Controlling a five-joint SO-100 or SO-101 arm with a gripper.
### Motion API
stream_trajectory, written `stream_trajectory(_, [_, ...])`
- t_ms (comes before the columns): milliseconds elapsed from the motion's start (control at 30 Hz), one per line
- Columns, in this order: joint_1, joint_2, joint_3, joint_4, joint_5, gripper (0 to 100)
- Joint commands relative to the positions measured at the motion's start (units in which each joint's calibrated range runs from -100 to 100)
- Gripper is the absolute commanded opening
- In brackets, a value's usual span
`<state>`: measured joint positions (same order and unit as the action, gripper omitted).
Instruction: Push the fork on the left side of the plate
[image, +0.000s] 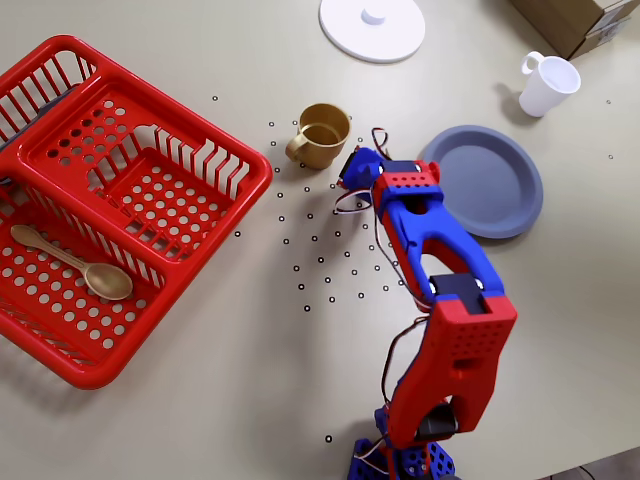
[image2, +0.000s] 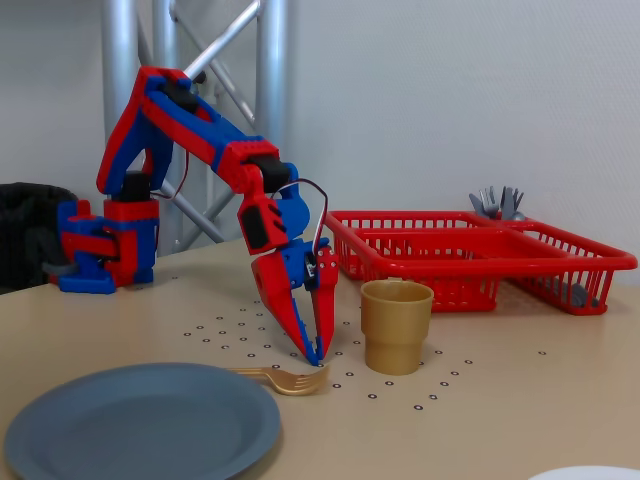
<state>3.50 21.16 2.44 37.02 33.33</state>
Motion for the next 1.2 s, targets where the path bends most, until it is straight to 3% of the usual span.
stream_trajectory(0, [0.01, -4.93, -2.35, -0.76, 0.49, 0])
stream_trajectory(433, [3.24, -1.63, -11.6, -0.76, 1.37, 0])
stream_trajectory(1167, [2.74, 1.75, -12.6, -1.41, 0.54, 0])
